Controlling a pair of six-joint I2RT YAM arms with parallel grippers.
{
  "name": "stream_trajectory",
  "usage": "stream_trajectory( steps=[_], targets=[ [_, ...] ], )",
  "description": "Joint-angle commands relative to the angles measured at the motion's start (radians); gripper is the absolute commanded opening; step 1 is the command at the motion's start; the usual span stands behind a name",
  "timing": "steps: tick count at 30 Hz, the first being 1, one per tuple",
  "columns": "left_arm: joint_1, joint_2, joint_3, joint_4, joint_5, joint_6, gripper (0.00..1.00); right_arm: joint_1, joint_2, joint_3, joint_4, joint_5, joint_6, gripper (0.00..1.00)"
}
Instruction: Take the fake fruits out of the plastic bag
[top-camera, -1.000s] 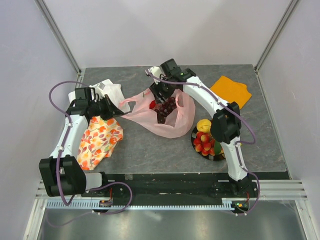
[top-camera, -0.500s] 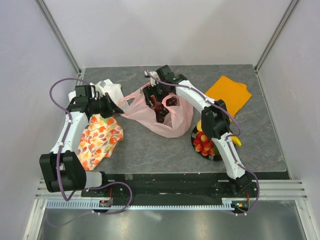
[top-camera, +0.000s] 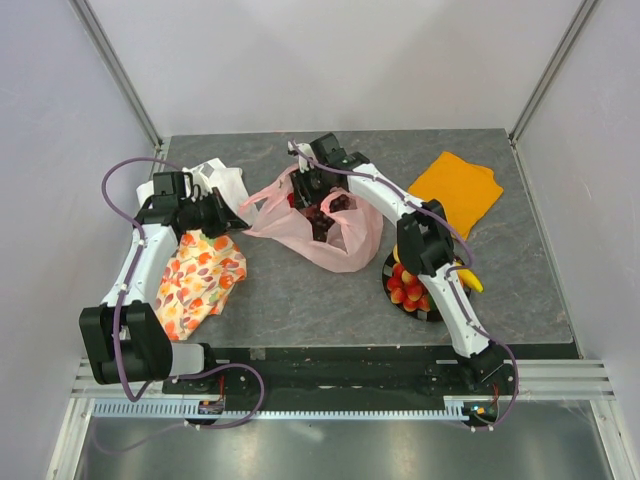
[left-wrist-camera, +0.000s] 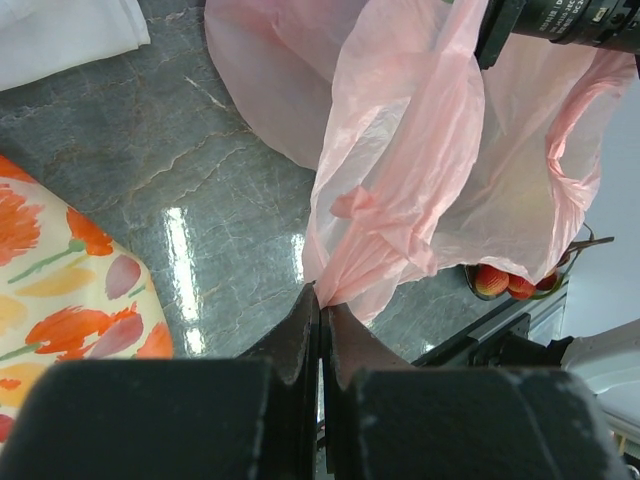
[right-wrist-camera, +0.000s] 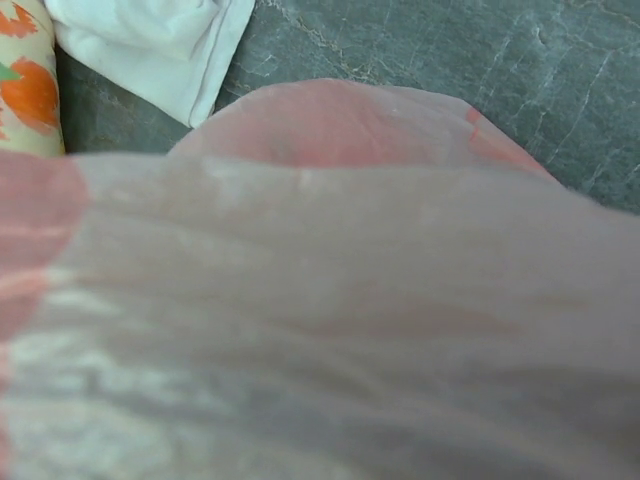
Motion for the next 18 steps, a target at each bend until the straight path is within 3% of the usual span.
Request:
stream_trajectory(
  steps=[1, 4, 11, 12, 16, 18],
  targets=[
    [-0.004, -0.012, -0.001, 0.011, -0.002, 0.043, 0.02, -0.004, -0.098, 0.024, -0.003, -0.011, -0.058, 0.41],
    [-0.004, -0.003, 0.011, 0.029, -0.007, 0.036, 0.02, -0.018, -0.224, -0.065, -0.028, -0.021, -0.113, 0.31],
    [-0.004, 0.022, 0.032, 0.064, 0.004, -0.001, 0.02, -0.027, -0.419, -0.286, -0.029, -0.010, -0.145, 0.25],
    [-0.004, 0.026, 0.039, 0.064, 0.002, -0.003, 0.02, -0.027, -0.419, -0.303, -0.028, -0.011, -0.139, 0.27],
    [-0.004, 0.046, 0.069, 0.063, 0.013, -0.007, 0.02, -0.021, -0.343, -0.279, -0.008, -0.005, -0.084, 0.63],
    [-0.004, 0.049, 0.072, 0.064, 0.027, -0.010, 0.01, -0.009, -0.283, -0.238, 0.020, 0.013, -0.030, 0.74]
  ],
)
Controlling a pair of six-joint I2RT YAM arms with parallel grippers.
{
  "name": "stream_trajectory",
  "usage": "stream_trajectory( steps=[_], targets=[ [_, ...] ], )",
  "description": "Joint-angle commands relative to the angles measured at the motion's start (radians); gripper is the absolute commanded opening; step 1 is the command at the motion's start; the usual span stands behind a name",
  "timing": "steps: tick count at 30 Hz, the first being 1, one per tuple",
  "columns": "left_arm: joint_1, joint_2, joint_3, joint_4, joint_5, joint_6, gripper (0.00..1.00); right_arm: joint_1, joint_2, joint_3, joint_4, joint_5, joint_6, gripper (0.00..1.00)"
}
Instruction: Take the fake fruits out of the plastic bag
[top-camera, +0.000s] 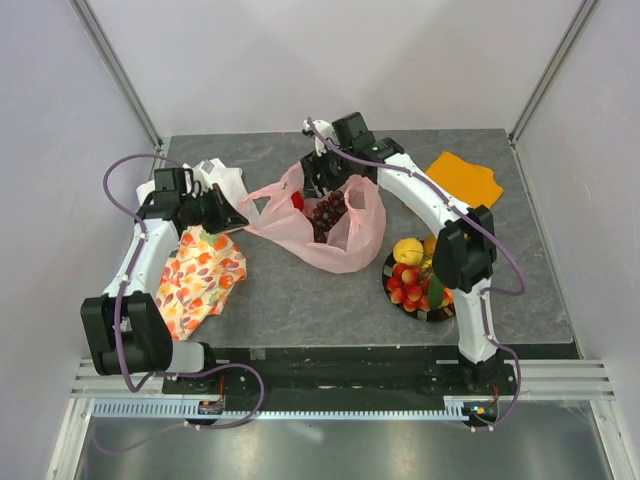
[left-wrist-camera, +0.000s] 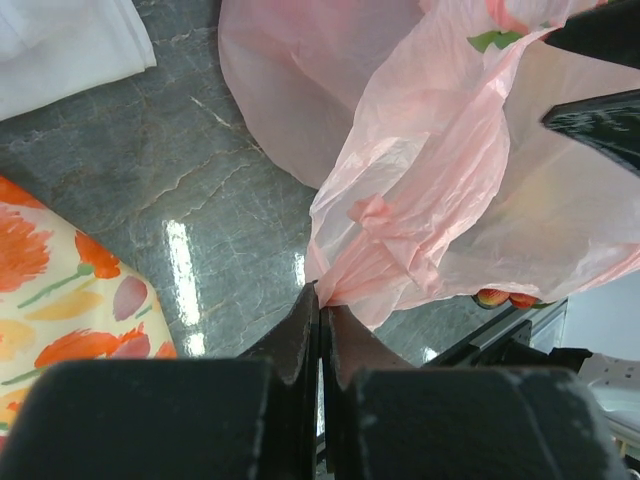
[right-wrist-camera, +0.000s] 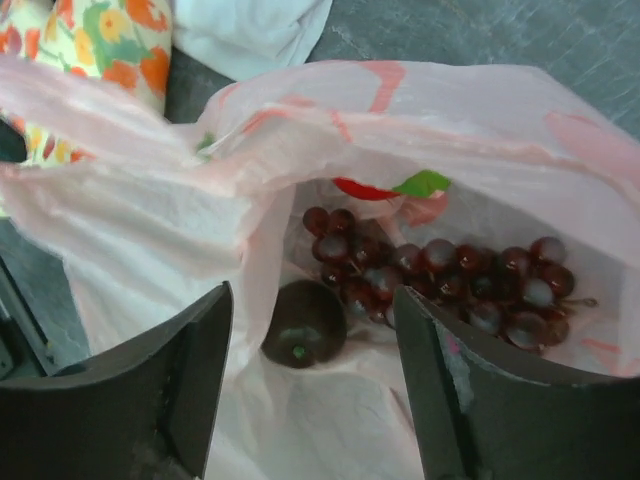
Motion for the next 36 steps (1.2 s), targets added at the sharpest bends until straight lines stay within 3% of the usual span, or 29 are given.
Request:
stream_trajectory(
  steps=[1, 4, 11, 14, 18, 28, 34, 35, 36],
  targets=[
    [-0.004, 0.008, 0.050, 0.034, 0.049, -0.009, 0.02, 0.022, 0.140, 0.050, 0.041, 0.020, 0.091, 0.83],
    [-0.004, -0.001, 0.039, 0.034, 0.082, 0.000, 0.02, 0.023, 0.230, 0.128, 0.055, 0.048, 0.188, 0.98],
    [-0.015, -0.024, 0.008, 0.005, 0.126, 0.066, 0.02, 0.020, 0.315, 0.231, 0.069, 0.046, 0.246, 0.98],
    [-0.070, -0.027, 0.005, -0.038, 0.134, 0.132, 0.02, 0.019, 0.335, 0.228, 0.090, 0.031, 0.278, 0.98],
    [-0.163, -0.038, -0.025, -0.061, 0.131, 0.135, 0.02, 0.022, 0.359, 0.231, 0.121, 0.043, 0.315, 0.98],
    [-0.188, -0.047, -0.030, -0.074, 0.131, 0.143, 0.02, 0.025, 0.424, 0.286, 0.119, 0.146, 0.351, 0.98],
    [-0.188, -0.045, -0.038, -0.069, 0.122, 0.147, 0.02, 0.023, 0.434, 0.288, 0.159, 0.117, 0.317, 0.82],
    [-0.188, -0.048, -0.041, -0.068, 0.119, 0.146, 0.02, 0.020, 0.434, 0.288, 0.176, 0.108, 0.312, 0.77],
    [-0.187, -0.050, -0.044, -0.063, 0.114, 0.143, 0.02, 0.019, 0.433, 0.289, 0.179, 0.094, 0.305, 0.64]
  ],
)
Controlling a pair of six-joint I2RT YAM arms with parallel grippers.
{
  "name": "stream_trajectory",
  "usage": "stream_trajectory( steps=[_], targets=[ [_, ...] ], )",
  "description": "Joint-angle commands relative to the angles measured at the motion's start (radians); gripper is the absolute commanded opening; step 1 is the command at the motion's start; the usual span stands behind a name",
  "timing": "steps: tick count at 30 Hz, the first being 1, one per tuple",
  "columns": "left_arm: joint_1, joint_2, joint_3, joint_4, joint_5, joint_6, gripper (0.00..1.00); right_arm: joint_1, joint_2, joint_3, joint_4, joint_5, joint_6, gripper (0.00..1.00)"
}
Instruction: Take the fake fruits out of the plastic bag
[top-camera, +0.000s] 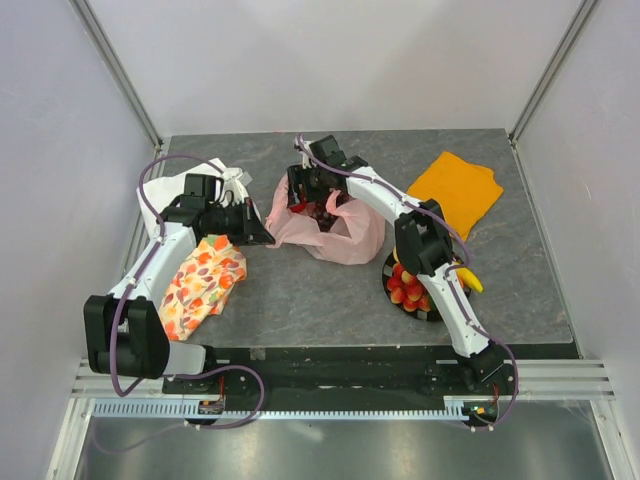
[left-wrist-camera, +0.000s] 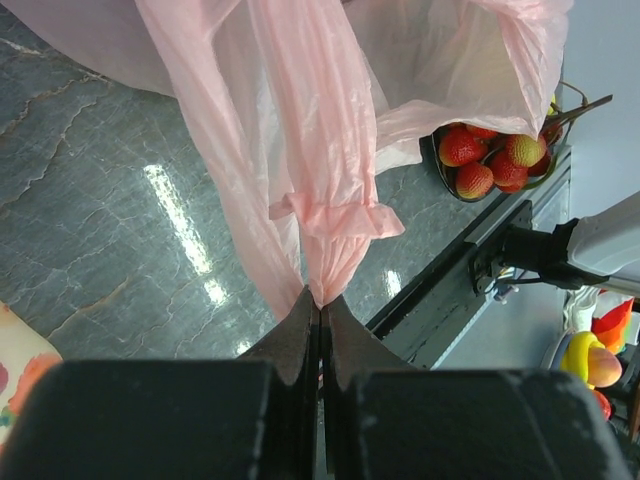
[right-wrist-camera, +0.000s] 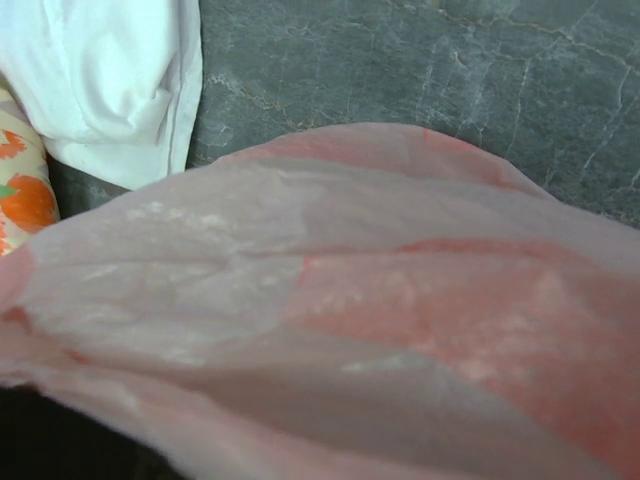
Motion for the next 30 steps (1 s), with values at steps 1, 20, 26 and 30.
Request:
stream_trajectory(
  steps=[1, 20, 26, 30],
  targets=[
    [-0.002, -0.037, -0.010, -0.003, 0.005, 0.032, 0.02, -0.010, 0.015, 0.050, 0.059, -0.018, -0.013, 0.57],
    [0.026, 0.069, 0.212, 0.146, -0.081, -0.118, 0.02, -0.120, -0.511, -0.246, -0.421, -0.160, -0.444, 0.42],
    [0.029, 0.048, 0.298, 0.172, -0.134, -0.152, 0.02, -0.110, -0.523, -0.310, -0.487, 0.052, -0.584, 0.42],
    [0.029, 0.060, 0.327, 0.192, -0.128, -0.161, 0.02, -0.105, -0.480, -0.312, -0.514, 0.141, -0.656, 0.41]
  ],
)
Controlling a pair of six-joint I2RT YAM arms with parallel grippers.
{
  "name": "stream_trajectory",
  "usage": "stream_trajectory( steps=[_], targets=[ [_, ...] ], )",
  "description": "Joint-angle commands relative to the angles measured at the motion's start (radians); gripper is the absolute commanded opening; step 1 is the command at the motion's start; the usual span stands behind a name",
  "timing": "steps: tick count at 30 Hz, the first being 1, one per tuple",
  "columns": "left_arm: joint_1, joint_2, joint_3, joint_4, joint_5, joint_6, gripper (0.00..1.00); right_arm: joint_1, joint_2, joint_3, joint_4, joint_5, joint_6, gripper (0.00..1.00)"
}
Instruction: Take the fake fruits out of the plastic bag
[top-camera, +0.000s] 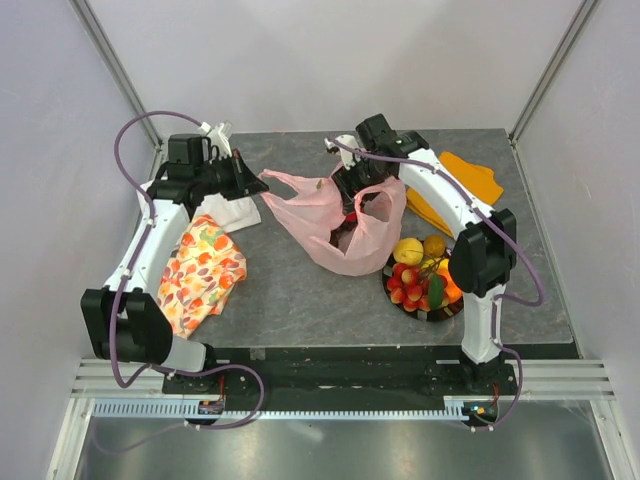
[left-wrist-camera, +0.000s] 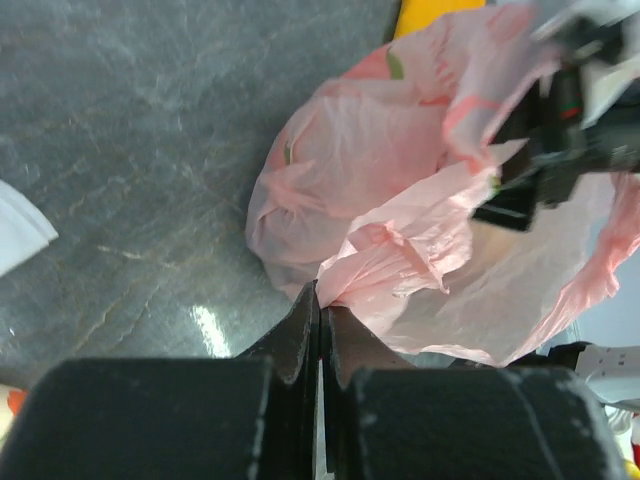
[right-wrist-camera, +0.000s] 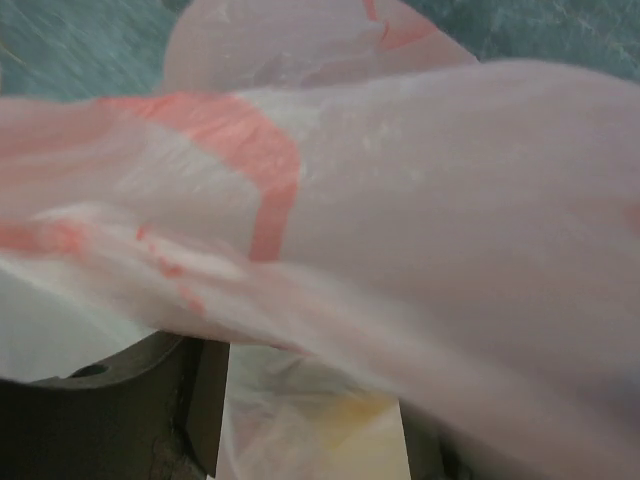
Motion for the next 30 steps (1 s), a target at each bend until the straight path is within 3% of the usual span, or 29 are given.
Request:
stream_trajectory(
  steps=[1, 9, 13, 17, 22, 25, 30],
  targets=[
    [0.005, -0.017, 0.060, 0.056, -0.017, -0.035, 0.02, 0.002, 0.054, -0.006, -0.069, 0.150, -0.121, 0.41],
    [0.002, -0.050, -0.071, 0.065, 0.049, -0.061, 0.02, 0.003, 0.140, -0.020, -0.071, 0.129, -0.101, 0.48],
    [-0.014, -0.068, -0.133, 0.079, 0.058, -0.061, 0.02, -0.001, 0.135, -0.034, -0.080, 0.082, -0.116, 0.41],
    [-0.024, -0.062, -0.144, 0.085, 0.064, -0.073, 0.02, -0.034, 0.042, -0.016, -0.072, -0.087, -0.171, 0.36],
    [-0.024, -0.039, -0.116, 0.100, 0.061, -0.093, 0.02, -0.087, -0.104, 0.109, -0.078, -0.259, -0.198, 0.36],
    [-0.024, -0.018, -0.092, 0.106, 0.052, -0.093, 0.02, -0.145, -0.164, 0.167, -0.043, -0.360, -0.107, 0.38],
    [-0.024, -0.007, -0.078, 0.114, 0.055, -0.109, 0.02, -0.241, -0.259, 0.163, 0.060, -0.389, 0.074, 0.38]
  ],
)
